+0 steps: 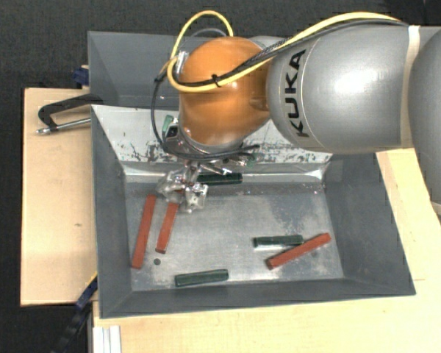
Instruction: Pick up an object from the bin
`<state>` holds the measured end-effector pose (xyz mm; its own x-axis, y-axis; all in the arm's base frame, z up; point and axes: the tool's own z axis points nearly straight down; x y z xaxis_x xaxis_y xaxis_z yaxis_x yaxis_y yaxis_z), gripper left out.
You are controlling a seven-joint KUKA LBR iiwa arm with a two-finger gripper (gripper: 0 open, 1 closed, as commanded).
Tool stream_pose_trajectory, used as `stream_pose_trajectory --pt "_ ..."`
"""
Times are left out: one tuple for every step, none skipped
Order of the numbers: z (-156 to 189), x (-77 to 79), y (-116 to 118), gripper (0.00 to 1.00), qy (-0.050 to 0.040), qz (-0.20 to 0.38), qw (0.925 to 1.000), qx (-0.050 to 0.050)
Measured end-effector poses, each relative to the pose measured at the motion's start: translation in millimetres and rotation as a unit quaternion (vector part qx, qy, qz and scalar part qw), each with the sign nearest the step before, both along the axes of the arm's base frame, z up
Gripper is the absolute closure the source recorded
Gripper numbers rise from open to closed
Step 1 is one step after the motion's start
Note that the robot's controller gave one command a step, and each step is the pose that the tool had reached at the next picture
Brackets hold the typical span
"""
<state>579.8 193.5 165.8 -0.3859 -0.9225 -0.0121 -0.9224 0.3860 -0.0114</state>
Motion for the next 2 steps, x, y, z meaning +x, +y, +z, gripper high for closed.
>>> stream_pose_trajectory --pt "16.7 -3.7 -4.2 1.0 0.0109 0.002 0.9999 -0.003" --pt "81.4 -3.2 -2.1 1.0 0.0058 0.016 0.9999 -0.001"
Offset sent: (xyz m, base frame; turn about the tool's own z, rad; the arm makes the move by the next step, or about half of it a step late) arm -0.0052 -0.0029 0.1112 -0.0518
